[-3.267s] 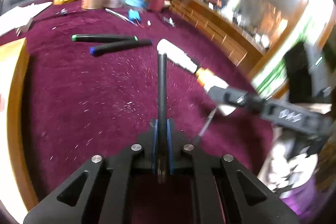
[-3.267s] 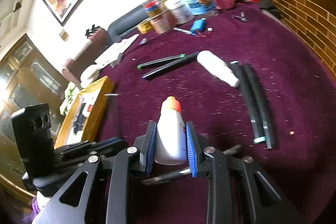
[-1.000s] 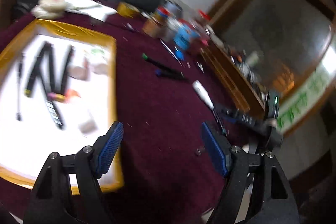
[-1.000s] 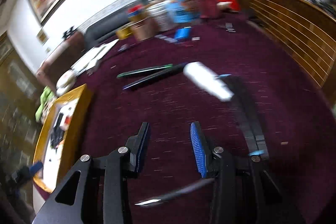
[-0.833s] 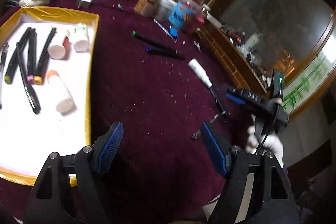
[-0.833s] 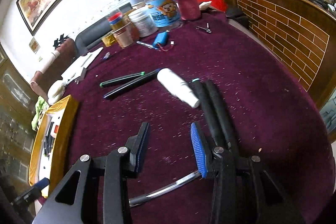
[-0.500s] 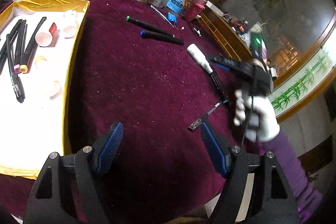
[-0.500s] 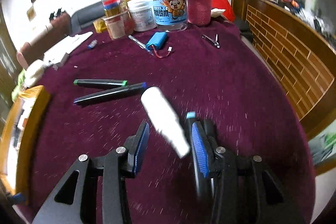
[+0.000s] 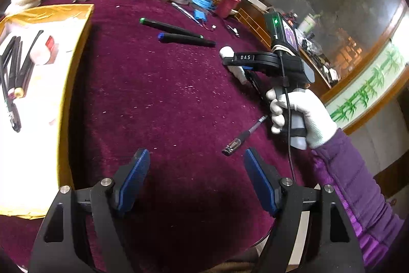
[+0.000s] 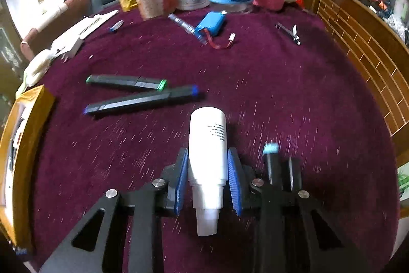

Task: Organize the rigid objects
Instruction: 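Grasp the white spray bottle with the right tool while the left tool grasps a clear pen, then lower the spray bottle into the tray with the right tool while the left tool releases the clear pen there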

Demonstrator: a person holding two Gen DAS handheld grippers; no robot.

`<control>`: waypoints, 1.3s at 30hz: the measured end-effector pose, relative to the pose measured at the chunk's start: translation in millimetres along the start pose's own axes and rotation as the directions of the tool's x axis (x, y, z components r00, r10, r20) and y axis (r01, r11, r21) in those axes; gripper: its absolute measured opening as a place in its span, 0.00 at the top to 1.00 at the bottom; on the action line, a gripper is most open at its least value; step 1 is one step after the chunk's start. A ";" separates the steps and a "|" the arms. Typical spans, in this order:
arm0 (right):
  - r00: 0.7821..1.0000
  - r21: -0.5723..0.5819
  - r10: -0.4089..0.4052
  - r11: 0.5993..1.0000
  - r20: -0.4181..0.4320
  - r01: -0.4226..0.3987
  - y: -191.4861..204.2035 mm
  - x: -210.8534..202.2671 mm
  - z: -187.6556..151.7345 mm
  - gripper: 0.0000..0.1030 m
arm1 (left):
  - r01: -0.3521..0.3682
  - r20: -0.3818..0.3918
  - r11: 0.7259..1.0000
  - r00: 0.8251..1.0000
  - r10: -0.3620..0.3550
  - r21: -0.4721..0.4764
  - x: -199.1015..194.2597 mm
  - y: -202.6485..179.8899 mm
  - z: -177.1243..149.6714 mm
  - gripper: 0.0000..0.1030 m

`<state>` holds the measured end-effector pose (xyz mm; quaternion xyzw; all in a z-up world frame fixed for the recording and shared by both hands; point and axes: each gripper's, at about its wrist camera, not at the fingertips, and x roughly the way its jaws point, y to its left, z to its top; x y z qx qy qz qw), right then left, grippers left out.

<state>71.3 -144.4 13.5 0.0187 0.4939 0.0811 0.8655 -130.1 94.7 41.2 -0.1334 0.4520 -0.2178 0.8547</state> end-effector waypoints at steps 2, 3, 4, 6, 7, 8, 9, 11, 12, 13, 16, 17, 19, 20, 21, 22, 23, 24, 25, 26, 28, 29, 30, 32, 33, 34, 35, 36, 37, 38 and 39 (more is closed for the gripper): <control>0.999 -0.005 0.027 1.000 -0.017 -0.027 0.0 -9.6 -14.1 0.75 | -0.016 -0.003 0.999 1.000 0.016 0.051 6.7 -9.9 -0.6 0.26; 0.999 -0.008 0.032 0.999 -0.022 -0.032 -0.7 -13.1 -19.2 0.75 | -0.024 -0.004 0.997 1.000 0.024 0.074 10.8 -14.2 -0.7 0.26; 0.999 -0.008 0.036 0.999 -0.024 -0.036 -3.1 -20.4 -27.2 0.75 | -0.037 -0.005 0.993 0.999 0.038 0.111 17.6 -21.1 -0.7 0.26; 0.998 0.008 0.054 0.999 -0.010 -0.054 -9.3 -33.3 -34.4 0.75 | -0.066 -0.001 0.981 0.998 0.068 0.181 30.3 -33.4 0.5 0.26; 0.998 0.020 0.070 0.997 0.003 -0.070 -14.1 -40.3 -35.9 0.75 | -0.086 0.007 0.966 0.996 0.087 0.245 40.2 -44.7 2.1 0.26; 0.996 0.037 0.090 0.995 0.024 -0.091 -20.1 -51.5 -38.3 0.75 | -0.094 0.014 0.952 0.995 0.095 0.290 46.9 -52.8 3.0 0.26; 0.993 0.048 0.105 0.993 0.044 -0.107 -25.0 -61.8 -40.2 0.75 | -0.101 0.023 0.931 0.995 0.099 0.352 57.7 -64.9 4.8 0.26; 0.989 0.065 0.125 0.989 0.077 -0.130 -32.9 -78.1 -45.2 0.74 | -0.109 0.020 0.898 0.994 0.112 0.427 76.0 -79.7 8.1 0.27; 0.987 0.072 0.134 0.987 0.090 -0.140 -36.5 -85.1 -49.1 0.74 | -0.117 0.007 0.881 0.992 0.128 0.458 88.3 -87.2 9.6 0.29; 0.986 0.077 0.138 0.986 0.098 -0.146 -38.4 -88.7 -51.3 0.74 | -0.122 -0.025 0.866 0.988 0.153 0.485 104.5 -93.4 10.3 0.47; 0.979 0.101 0.160 0.980 0.128 -0.174 -45.9 -101.7 -60.6 0.74 | -0.115 -0.064 0.869 0.984 0.166 0.482 113.7 -98.0 14.9 0.80; 0.976 0.109 0.173 0.976 0.135 -0.188 -47.8 -102.5 -60.3 0.74 | -0.112 -0.082 0.875 0.982 0.170 0.472 113.3 -96.4 16.8 0.84; 0.968 0.128 0.204 0.966 0.147 -0.223 -51.9 -104.5 -64.5 0.74 | -0.112 -0.093 0.884 0.981 0.173 0.455 106.0 -88.5 17.8 0.88; 0.964 0.134 0.217 0.962 0.152 -0.238 -53.6 -105.0 -66.2 0.74 | -0.122 -0.101 0.889 0.978 0.185 0.442 99.0 -82.3 18.6 0.88; 0.961 0.137 0.227 0.959 0.156 -0.249 -54.2 -104.8 -67.9 0.74 | -0.124 -0.112 0.900 0.976 0.187 0.418 93.1 -76.3 19.9 0.88; 0.959 0.140 0.236 0.956 0.159 -0.258 -54.1 -103.8 -69.9 0.74 | -0.124 -0.120 0.910 0.975 0.185 0.397 88.7 -71.4 20.5 0.88; 0.957 0.142 0.242 0.954 0.161 -0.265 -54.4 -102.5 -71.4 0.74 | -0.123 -0.128 0.919 0.975 0.183 0.375 84.1 -67.7 20.1 0.88; 0.955 0.144 0.252 0.951 0.159 -0.275 -53.8 -100.2 -72.8 0.74 | -0.124 -0.136 0.922 0.973 0.185 0.367 83.7 -67.0 20.9 0.88; 0.953 0.147 0.259 0.948 0.156 -0.281 -52.6 -97.2 -73.4 0.74 | -0.124 -0.142 0.925 0.973 0.185 0.358 84.4 -67.1 23.5 0.86; 0.953 0.152 0.262 0.946 0.154 -0.285 -51.6 -95.2 -74.2 0.74 | -0.129 -0.137 0.926 0.973 0.188 0.355 84.9 -69.0 19.6 0.80; 0.951 0.164 0.273 0.941 0.145 -0.295 -49.5 -90.0 -76.3 0.74 | -0.144 -0.131 0.917 0.970 0.206 0.372 89.9 -77.3 21.6 0.55; 0.950 0.167 0.277 0.940 0.144 -0.299 -48.3 -89.6 -78.8 0.74 | -0.143 -0.130 0.911 0.970 0.207 0.386 92.5 -79.9 20.3 0.36; 0.949 0.169 0.280 0.938 0.142 -0.302 -46.8 -89.0 -80.6 0.74 | -0.142 -0.129 0.903 0.969 0.210 0.404 99.4 -85.8 18.8 0.30; 0.949 0.169 0.281 0.938 0.142 -0.303 -45.4 -90.5 -85.1 0.74 | -0.172 -0.097 0.870 0.965 0.242 0.462 112.6 -95.3 15.3 0.35; 0.949 0.170 0.281 0.938 0.143 -0.303 -44.8 -91.8 -87.0 0.74 | -0.171 -0.083 0.863 0.968 0.237 0.475 113.6 -97.4 13.9 0.43; 0.949 0.171 0.281 0.937 0.144 -0.303 -44.5 -93.5 -89.1 0.74 | -0.155 -0.083 0.870 0.972 0.218 0.468 112.3 -96.0 15.4 0.73; 0.949 0.172 0.280 0.938 0.145 -0.303 -44.6 -95.6 -91.1 0.74 | -0.156 -0.078 0.876 0.974 0.214 0.457 108.4 -93.7 17.6 0.92; 0.949 0.171 0.279 0.938 0.147 -0.302 -44.8 -97.6 -92.7 0.74 | -0.129 -0.093 0.894 0.978 0.186 0.430 104.3 -87.1 20.9 0.93; 0.950 0.169 0.277 0.939 0.148 -0.300 -44.8 -99.2 -93.9 0.74 | -0.103 -0.103 0.911 0.982 0.156 0.399 99.9 -81.1 23.6 0.93; 0.950 0.167 0.275 0.940 0.148 -0.298 -44.7 -100.0 -93.8 0.74 | -0.103 -0.094 0.923 0.985 0.147 0.371 93.8 -74.0 25.5 0.93; 0.950 0.167 0.274 0.940 0.148 -0.297 -43.6 -100.4 -93.7 0.74 | -0.114 -0.078 0.928 0.985 0.151 0.356 87.8 -69.1 26.5 0.93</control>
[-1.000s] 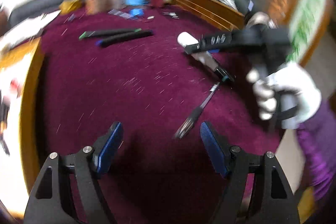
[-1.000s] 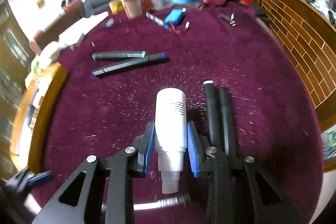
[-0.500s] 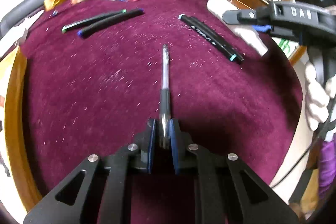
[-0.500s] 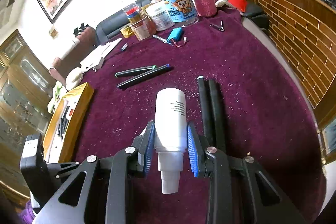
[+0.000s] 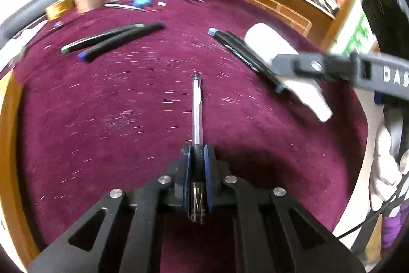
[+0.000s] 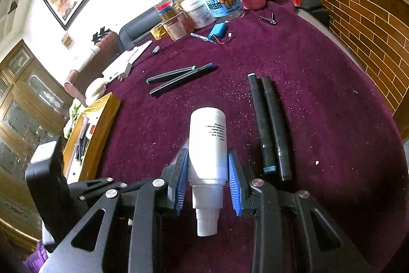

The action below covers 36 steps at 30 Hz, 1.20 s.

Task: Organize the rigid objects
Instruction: 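Lower the spray bottle into the tray with the right tool while the left tool releases the clear pen there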

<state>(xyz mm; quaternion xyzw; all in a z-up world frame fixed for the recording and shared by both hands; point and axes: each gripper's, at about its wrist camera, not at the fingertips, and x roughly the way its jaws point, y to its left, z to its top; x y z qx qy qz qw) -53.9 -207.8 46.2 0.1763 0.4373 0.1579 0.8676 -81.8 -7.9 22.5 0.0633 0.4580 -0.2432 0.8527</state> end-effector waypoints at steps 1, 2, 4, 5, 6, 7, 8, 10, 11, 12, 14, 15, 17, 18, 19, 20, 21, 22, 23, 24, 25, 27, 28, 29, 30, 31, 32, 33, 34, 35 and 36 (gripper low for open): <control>1.000 0.000 0.003 1.000 0.000 -0.003 1.2 0.4 0.3 0.74 | 0.004 0.012 1.000 1.000 -0.004 -0.023 -5.3 6.7 -1.9 0.93; 1.000 0.002 0.006 1.000 0.001 -0.006 2.1 0.9 0.4 0.74 | 0.030 0.022 0.998 0.999 -0.029 -0.056 -11.4 15.3 -4.0 0.93; 1.000 0.005 0.023 1.000 -0.002 -0.023 6.9 3.7 0.2 0.74 | 0.077 0.061 0.991 0.996 -0.071 -0.112 -29.1 29.0 -10.7 0.93; 0.999 0.007 0.033 0.999 -0.005 -0.033 9.9 5.2 0.3 0.74 | 0.091 0.076 0.988 0.994 -0.081 -0.129 -35.1 32.6 -13.1 0.93; 0.999 0.008 0.048 0.999 -0.010 -0.048 13.7 6.7 -0.2 0.74 | 0.112 0.099 0.981 0.990 -0.097 -0.159 -45.8 40.8 -16.9 0.93; 0.998 0.007 0.067 0.998 -0.014 -0.067 18.6 8.5 0.0 0.74 | 0.132 0.116 0.974 0.987 -0.112 -0.183 -51.1 47.1 -17.4 0.93; 0.996 0.005 0.085 0.996 -0.018 -0.085 24.4 10.5 0.3 0.74 | 0.162 0.142 0.963 0.981 -0.133 -0.218 -61.8 57.3 -21.7 0.93; 0.992 -0.001 0.124 0.992 -0.030 -0.124 37.5 15.3 1.2 0.74 | 0.182 0.191 0.946 0.972 -0.133 -0.269 -82.7 75.2 -30.1 0.93; 0.989 -0.002 0.141 0.990 -0.036 -0.141 43.5 18.2 1.1 0.74 | 0.190 0.220 0.937 0.967 -0.127 -0.294 -94.8 85.7 -36.0 0.93; 0.986 -0.003 0.161 0.987 -0.045 -0.161 50.7 21.5 1.8 0.74 | 0.199 0.240 0.928 0.963 -0.124 -0.315 -102.9 95.4 -40.3 0.93; 0.976 -0.006 0.206 0.978 -0.067 -0.207 68.9 30.4 3.1 0.74 | 0.213 0.284 0.905 0.953 -0.109 -0.368 -117.6 120.8 -49.3 0.93; 0.972 -0.010 0.222 0.975 -0.077 -0.223 77.4 34.5 3.3 0.74 | 0.208 0.299 0.898 0.950 -0.091 -0.387 -123.4 132.3 -53.0 0.93; 0.961 -0.023 0.256 0.965 -0.102 -0.260 98.2 44.2 2.4 0.74 | 0.180 0.319 0.887 0.947 -0.039 -0.426 -138.8 154.2 -67.2 0.92; 0.954 -0.030 0.275 0.959 -0.119 -0.280 110.7 50.3 1.7 0.74 | 0.170 0.324 0.879 0.946 -0.019 -0.445 -143.5 163.9 -73.1 0.92; 0.949 -0.035 0.287 0.955 -0.132 -0.294 120.0 55.2 -0.1 0.74 | 0.158 0.326 0.868 0.945 0.005 -0.471 -148.6 175.3 -81.6 0.92; 0.941 -0.042 0.302 0.949 -0.150 -0.312 132.5 62.1 -2.1 0.74 | 0.138 0.320 0.857 0.947 0.033 -0.497 -151.6 185.1 -89.3 0.92; 0.934 -0.050 0.313 0.944 -0.169 -0.326 144.5 68.9 -4.3 0.74 | 0.117 0.313 0.848 0.948 0.060 -0.516 -153.8 192.9 -95.6 0.92; 0.928 -0.057 0.321 0.940 -0.187 -0.337 156.1 76.1 -6.7 0.74 | 0.090 0.302 0.833 0.949 0.095 -0.546 -155.3 203.9 -104.7 0.92; 0.923 -0.064 0.326 0.937 -0.202 -0.345 166.4 82.4 -9.7 0.74 | 0.078 0.291 0.821 0.950 0.110 -0.565 -154.9 211.2 -110.5 0.92; 0.917 -0.070 0.332 0.933 -0.221 -0.354 177.9 89.9 -13.2 0.74 | 0.069 0.281 0.810 0.952 0.121 -0.583 -153.9 217.7 -115.9 0.92; 0.912 -0.076 0.335 0.929 -0.237 -0.361 187.2 96.1 -16.0 0.74 | 0.060 0.267 0.795 0.955 0.131 -0.604 -152.1 224.9 -122.3 0.92; 0.901 -0.088 0.336 0.924 -0.276 -0.371 208.7 110.4 -23.9 0.74 | 0.055 0.250 0.773 0.959 0.136 -0.632 -148.5 234.8 -132.7 0.92; 0.896 -0.098 0.333 0.922 -0.295 -0.375 219.6 117.5 -28.6 0.74 | 0.055 0.244 0.763 0.960 0.136 -0.643 -146.7 239.7 -135.8 0.92; 0.891 -0.110 0.329 0.919 -0.314 -0.378 230.4 124.6 -33.2 0.74 | 0.056 0.239 0.754 0.961 0.137 -0.654 -144.9 244.1 -139.1 0.92; 0.889 -0.122 0.323 0.918 -0.326 -0.378 238.5 128.9 -36.5 0.74 | 0.057 0.237 0.748 0.962 0.135 -0.661 -144.2 246.2 -141.9 0.92; 0.889 -0.145 0.308 0.916 -0.339 -0.373 250.2 135.3 -41.6 0.74 | 0.063 0.236 0.743 0.963 0.129 -0.667 -142.6 248.7 -144.3 0.92; 0.891 -0.165 0.294 0.916 -0.346 -0.366 257.6 139.3 -44.8 0.74 | 0.068 0.235 0.737 0.964 0.126 -0.672 -140.9 250.2 -146.2 0.92; 0.895 -0.186 0.278 0.915 -0.350 -0.357 264.6 143.0 -48.1 0.74 | 0.068 0.236 0.735 0.963 0.127 -0.674 -141.1 250.2 -148.1 0.92; 0.901 -0.216 0.255 0.914 -0.352 -0.343 273.7 147.6 -52.8 0.74 | 0.065 0.235 0.737 0.963 0.129 -0.673 -141.3 250.2 -149.0 0.91; 0.906 -0.239 0.237 0.913 -0.351 -0.331 279.4 150.9 -55.5 0.74 | 0.061 0.234 0.740 0.963 0.133 -0.670 -141.4 249.8 -149.3 0.87; 0.911 -0.259 0.221 0.911 -0.348 -0.320 285.4 153.3 -58.7 0.74 | 0.059 0.234 0.742 0.963 0.134 -0.668 -143.6 250.3 -151.7 0.85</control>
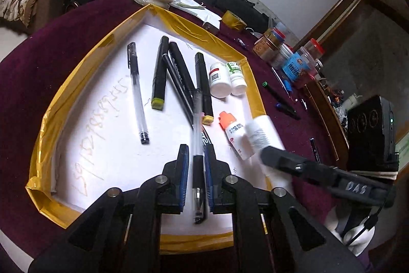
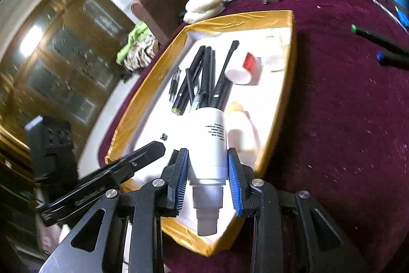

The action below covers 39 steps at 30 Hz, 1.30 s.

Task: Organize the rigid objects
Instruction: 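Lower the spray bottle into the tray with the right tool while the left tool releases the clear pen there, then move both open tools back toward the black markers on the carpet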

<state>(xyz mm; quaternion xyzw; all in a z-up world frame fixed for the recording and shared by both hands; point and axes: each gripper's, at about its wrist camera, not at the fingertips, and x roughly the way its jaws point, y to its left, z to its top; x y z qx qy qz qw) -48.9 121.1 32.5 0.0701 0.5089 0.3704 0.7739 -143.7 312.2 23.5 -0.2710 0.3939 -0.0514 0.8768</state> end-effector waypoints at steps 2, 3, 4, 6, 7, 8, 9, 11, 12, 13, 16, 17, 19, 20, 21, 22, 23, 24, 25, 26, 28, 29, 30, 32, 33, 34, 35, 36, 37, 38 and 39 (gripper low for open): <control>0.999 -0.036 -0.046 0.998 0.001 0.046 9.1 8.0 0.1 0.74 | 0.005 0.007 1.000 1.000 -0.005 0.001 -3.9 2.3 -0.3 0.72; 0.998 -0.047 -0.064 0.997 0.004 0.064 11.6 10.0 0.6 0.74 | 0.006 0.014 1.000 1.000 -0.006 0.004 -5.5 1.6 1.0 0.67; 0.996 -0.057 -0.086 0.995 0.008 0.086 14.0 12.6 0.4 0.74 | 0.000 0.023 1.000 1.000 0.000 0.007 -8.0 1.6 1.6 0.58; 0.996 -0.050 -0.093 0.994 0.009 0.093 16.6 15.1 -0.3 0.74 | -0.016 0.042 1.000 0.999 0.016 0.007 -14.5 3.1 2.7 0.50; 0.996 -0.041 -0.089 0.995 0.009 0.089 15.5 15.2 0.0 0.73 | -0.027 0.050 1.000 0.998 0.026 0.004 -17.7 3.2 3.3 0.47; 0.996 -0.027 -0.085 0.996 0.009 0.085 13.2 15.3 0.6 0.72 | -0.033 0.053 0.999 0.998 0.033 0.002 -19.7 4.2 3.5 0.45; 0.996 -0.019 -0.084 0.996 0.011 0.084 11.4 14.6 0.6 0.70 | -0.039 0.054 0.999 0.998 0.039 -0.002 -20.9 4.7 4.3 0.44; 0.996 -0.012 -0.090 0.996 0.021 0.091 10.3 11.7 0.0 0.67 | -0.049 0.054 0.999 0.997 0.050 -0.009 -22.2 5.7 5.6 0.44; 0.996 -0.010 -0.089 0.996 0.028 0.089 9.0 8.7 -0.6 0.67 | -0.052 0.056 0.999 0.997 0.052 -0.008 -22.6 5.7 5.0 0.44; 0.996 -0.009 -0.082 0.997 0.037 0.082 8.1 5.6 -1.2 0.67 | -0.058 0.058 0.998 0.997 0.058 -0.004 -23.0 5.0 4.7 0.44; 0.993 -0.015 -0.093 0.995 0.079 0.095 6.3 -8.1 -5.0 0.67 | -0.091 0.063 0.996 0.994 0.090 0.017 -23.7 -1.0 3.8 0.44; 0.990 -0.017 -0.100 0.995 0.095 0.102 4.5 -14.0 -6.8 0.67 | -0.109 0.067 0.994 0.992 0.106 0.032 -24.0 -5.1 3.3 0.44; 0.988 -0.004 -0.089 0.996 0.125 0.091 -2.2 -26.9 -10.5 0.67 | -0.140 0.080 0.988 0.988 0.134 0.068 -24.8 -14.3 2.3 0.43; 0.987 0.007 -0.089 0.996 0.136 0.089 -6.2 -31.7 -11.3 0.66 | -0.155 0.087 0.984 0.985 0.148 0.086 -25.3 -19.6 1.3 0.43; 0.984 0.020 -0.097 0.995 0.149 0.095 -11.3 -36.5 -11.7 0.66 | -0.171 0.095 0.980 0.982 0.161 0.106 -25.4 -25.1 0.5 0.43; 0.982 0.030 -0.103 0.995 0.160 0.099 -16.4 -43.2 -12.9 0.66 | -0.189 0.102 0.973 0.979 0.176 0.130 -25.2 -31.2 0.1 0.43; 0.979 0.042 -0.107 0.994 0.171 0.102 -23.0 -50.3 -14.1 0.66 | -0.201 0.107 0.968 0.977 0.187 0.148 -24.7 -36.1 -0.5 0.43; 0.977 0.056 -0.114 0.993 0.182 0.105 -30.5 -57.2 -15.3 0.65 | -0.211 0.110 0.964 0.975 0.195 0.163 -23.7 -41.0 -1.4 0.43; 0.974 0.072 -0.121 0.991 0.192 0.109 -37.0 -62.6 -16.3 0.65 | -0.222 0.113 0.958 0.972 0.204 0.179 -22.2 -46.4 -2.4 0.43; 0.971 0.093 -0.129 0.989 0.202 0.112 -45.4 -68.8 -17.6 0.65 | -0.230 0.115 0.954 0.971 0.211 0.191 -20.7 -51.0 -4.0 0.43; 0.965 0.136 -0.144 0.984 0.221 0.116 -62.6 -81.4 -21.3 0.65 | -0.249 0.114 0.943 0.967 0.228 0.219 -16.6 -60.6 -6.5 0.43; 0.961 0.156 -0.152 0.981 0.230 0.118 -71.2 -87.8 -24.3 0.65 | -0.256 0.112 0.938 0.965 0.236 0.235 -14.1 -65.7 -7.9 0.43; 0.958 0.176 -0.161 0.977 0.238 0.121 -80.2 -92.9 -25.8 0.65 | -0.261 0.110 0.934 0.964 0.241 0.244 -12.4 -70.0 -9.2 0.43; 0.952 0.216 -0.178 0.968 0.249 0.125 -97.6 -103.9 -30.3 0.64 | -0.272 0.105 0.925 0.962 0.253 0.265 -8.0 -79.4 -11.4 0.43; 0.949 0.240 -0.186 0.963 0.254 0.125 -107.1 -109.0 -33.5 0.63 | -0.276 0.101 0.920 0.961 0.258 0.278 -5.4 -85.0 -12.7 0.43; 0.948 0.255 -0.190 0.959 0.257 0.123 -114.0 -113.2 -36.2 0.61 | -0.279 0.100 0.916 0.960 0.261 0.288 -4.2 -90.0 -14.4 0.43; 0.946 0.272 -0.196 0.954 0.259 0.123 -121.2 -117.7 -40.0 0.60 | -0.281 0.098 0.912 0.960 0.264 0.298 -2.6 -95.4 -15.6 0.43; 0.944 0.287 -0.200 0.950 0.262 0.122 -127.5 -121.2 -42.6 0.59 | -0.283 0.096 0.908 0.959 0.266 0.308 -0.8 -100.3 -16.8 0.43; 0.942 0.300 -0.203 0.947 0.266 0.119 -133.9 -124.8 -45.3 0.59 | -0.286 0.094 0.903 0.958 0.270 0.321 1.4 -106.5 -18.8 0.43; 0.941 0.311 -0.204 0.944 0.270 0.115 -139.8 -128.4 -48.0 0.59 | -0.288 0.094 0.899 0.958 0.273 0.331 3.0 -111.3 -20.2 0.43; 0.940 0.319 -0.205 0.941 0.273 0.113 -144.8 -131.8 -50.5 0.59 | -0.292 0.093 0.894 0.956 0.277 0.341 4.7 -117.0 -22.1 0.43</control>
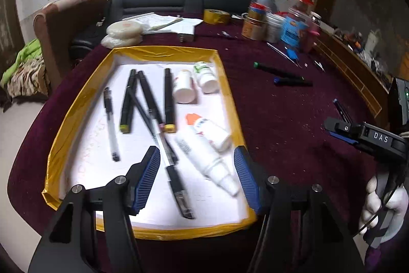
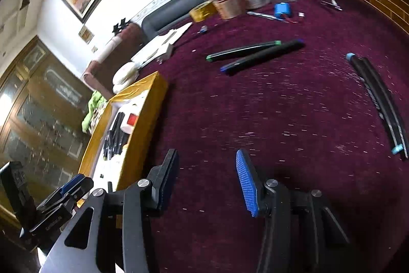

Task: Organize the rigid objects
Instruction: 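Move both open tools back toward the black markers on the carpet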

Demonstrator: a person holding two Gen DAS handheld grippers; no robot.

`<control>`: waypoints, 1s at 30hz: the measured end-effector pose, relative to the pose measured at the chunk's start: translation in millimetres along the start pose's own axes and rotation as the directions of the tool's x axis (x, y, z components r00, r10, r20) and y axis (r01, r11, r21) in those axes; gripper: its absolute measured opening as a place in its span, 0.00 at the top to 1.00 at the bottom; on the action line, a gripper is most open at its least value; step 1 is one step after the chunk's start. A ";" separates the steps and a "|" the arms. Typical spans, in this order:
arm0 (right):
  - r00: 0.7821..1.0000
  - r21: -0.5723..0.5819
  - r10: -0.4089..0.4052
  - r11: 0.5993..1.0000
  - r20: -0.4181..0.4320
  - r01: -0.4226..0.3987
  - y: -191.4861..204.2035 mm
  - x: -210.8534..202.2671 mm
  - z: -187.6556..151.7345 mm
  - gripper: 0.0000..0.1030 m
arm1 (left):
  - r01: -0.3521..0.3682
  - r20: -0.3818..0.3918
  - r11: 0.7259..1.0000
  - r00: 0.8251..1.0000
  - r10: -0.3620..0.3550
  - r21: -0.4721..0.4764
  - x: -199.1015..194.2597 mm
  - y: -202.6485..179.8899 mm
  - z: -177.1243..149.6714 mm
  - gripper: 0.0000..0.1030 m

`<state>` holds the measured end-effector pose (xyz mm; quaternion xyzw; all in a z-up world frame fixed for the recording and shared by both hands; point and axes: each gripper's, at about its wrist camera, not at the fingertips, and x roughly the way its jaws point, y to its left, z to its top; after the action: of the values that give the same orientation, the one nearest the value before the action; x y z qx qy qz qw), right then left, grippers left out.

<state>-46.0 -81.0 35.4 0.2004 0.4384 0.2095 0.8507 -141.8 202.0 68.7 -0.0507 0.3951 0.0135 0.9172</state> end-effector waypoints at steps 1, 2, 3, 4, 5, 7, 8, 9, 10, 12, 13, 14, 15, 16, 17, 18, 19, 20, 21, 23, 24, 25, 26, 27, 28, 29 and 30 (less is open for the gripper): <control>1.000 0.009 -0.001 1.000 0.005 0.001 -5.6 -3.0 0.1 0.59 | -0.005 -0.002 1.000 1.000 0.005 0.015 0.2 -6.6 0.6 0.43; 1.000 0.015 -0.001 1.000 0.010 0.001 -10.3 -5.5 0.2 0.59 | -0.008 -0.004 1.000 1.000 0.008 0.028 0.7 -12.4 1.3 0.43; 1.000 0.021 -0.001 1.000 0.013 0.000 -15.0 -7.3 0.7 0.59 | -0.012 -0.006 0.999 1.000 0.012 0.044 1.1 -18.8 1.7 0.43; 1.000 0.028 -0.001 1.000 0.018 0.000 -19.9 -10.2 0.7 0.59 | -0.014 -0.007 0.998 1.000 0.015 0.055 1.2 -24.2 1.8 0.43; 1.000 0.036 -0.001 0.999 0.023 0.000 -24.7 -12.8 0.8 0.59 | -0.015 -0.009 0.998 1.000 0.016 0.067 1.4 -29.7 1.9 0.43; 1.000 0.052 0.000 0.999 0.031 -0.001 -35.1 -18.3 0.2 0.59 | -0.018 -0.014 0.996 1.000 0.019 0.091 1.8 -39.8 1.5 0.42; 0.999 0.061 -0.001 0.998 0.036 -0.001 -40.5 -21.3 -0.1 0.59 | -0.020 -0.017 0.994 1.000 0.022 0.104 2.2 -46.1 1.3 0.42; 0.999 0.069 -0.002 0.998 0.042 0.000 -45.9 -24.2 -0.3 0.59 | -0.022 -0.019 0.993 1.000 0.024 0.116 2.7 -51.2 1.2 0.42; 0.999 0.077 -0.004 0.997 0.046 0.000 -50.9 -26.6 -1.4 0.59 | -0.023 -0.021 0.991 0.999 0.026 0.133 3.0 -57.4 0.8 0.42; 0.998 0.095 -0.007 0.995 0.055 0.002 -61.2 -31.9 -1.9 0.59 | -0.024 -0.025 0.988 0.999 0.028 0.150 4.0 -65.8 0.3 0.42; 0.998 0.105 -0.010 0.994 0.060 0.003 -66.2 -34.5 -2.0 0.59 | -0.022 -0.029 0.987 0.999 0.027 0.161 4.6 -70.2 -0.1 0.42; 0.998 0.114 -0.013 0.993 0.066 0.005 -70.4 -37.1 -1.9 0.59 | -0.021 -0.032 0.985 0.999 0.027 0.169 5.0 -73.9 -0.3 0.42; 0.997 0.122 -0.017 0.992 0.071 0.008 -75.2 -39.6 -1.1 0.59 | -0.022 -0.033 0.984 0.999 0.028 0.176 5.5 -77.0 0.2 0.42; 0.997 0.130 -0.021 0.991 0.077 0.011 -80.4 -42.6 -0.6 0.59 | -0.021 -0.035 0.983 0.999 0.028 0.185 6.1 -80.9 0.7 0.42; 0.996 0.137 -0.026 0.990 0.082 0.015 -84.9 -45.6 0.0 0.59 | -0.020 -0.036 0.981 0.999 0.027 0.191 6.5 -83.4 1.1 0.42; 0.996 0.144 -0.032 0.989 0.088 0.019 -89.1 -48.7 0.4 0.59 | -0.016 -0.039 0.980 0.999 0.024 0.198 7.0 -87.2 1.9 0.42; 0.995 0.152 -0.039 0.988 0.095 0.024 -94.3 -52.7 0.8 0.59 | -0.010 -0.041 0.979 0.999 0.019 0.203 7.6 -90.4 2.3 0.42; 0.993 0.161 -0.048 0.987 0.104 0.030 -99.5 -56.8 2.2 0.59 | -0.002 -0.045 0.978 0.999 0.011 0.207 7.8 -93.9 3.1 0.42; 0.992 0.171 -0.059 0.984 0.114 0.038 -105.2 -61.4 4.2 0.59 | 0.016 -0.051 0.977 0.999 -0.006 0.211 8.2 -98.3 4.6 0.42; 0.986 0.200 -0.093 0.978 0.138 0.064 -120.1 -75.7 6.9 0.59 | 0.049 -0.059 0.976 0.998 -0.037 0.214 8.4 -106.4 6.4 0.40; 0.982 0.216 -0.116 0.973 0.150 0.082 -129.4 -83.9 9.3 0.59 | 0.067 -0.063 0.974 0.997 -0.054 0.216 9.1 -110.8 7.2 0.37; 0.979 0.226 -0.134 0.969 0.156 0.097 -135.1 -89.0 11.9 0.59 | 0.091 -0.072 0.972 0.994 -0.077 0.216 11.3 -115.4 8.4 0.32; 0.974 0.237 -0.158 0.964 0.161 0.118 -142.0 -95.1 13.9 0.59 | 0.126 -0.088 0.970 0.990 -0.110 0.210 15.5 -120.7 9.4 0.31; 0.969 0.251 -0.181 0.958 0.166 0.136 -149.9 -102.0 15.0 0.59 | 0.148 -0.099 0.967 0.987 -0.130 0.206 19.6 -125.3 10.0 0.31; 0.967 0.263 -0.193 0.954 0.169 0.145 -155.4 -106.2 15.8 0.59 | 0.169 -0.115 0.963 0.982 -0.147 0.208 25.9 -132.6 9.6 0.31; 0.963 0.277 -0.206 0.949 0.171 0.153 -161.9 -111.5 15.7 0.59 | 0.183 -0.127 0.960 0.979 -0.158 0.212 31.3 -138.4 9.4 0.31; 0.961 0.286 -0.215 0.945 0.172 0.160 -166.2 -114.7 15.7 0.59 | 0.204 -0.139 0.954 0.974 -0.177 0.219 39.1 -146.5 8.6 0.31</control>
<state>-63.4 -282.8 32.5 0.2915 0.3918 0.0444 0.8715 -99.3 56.6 58.2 0.0180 0.4407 -0.1242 0.8889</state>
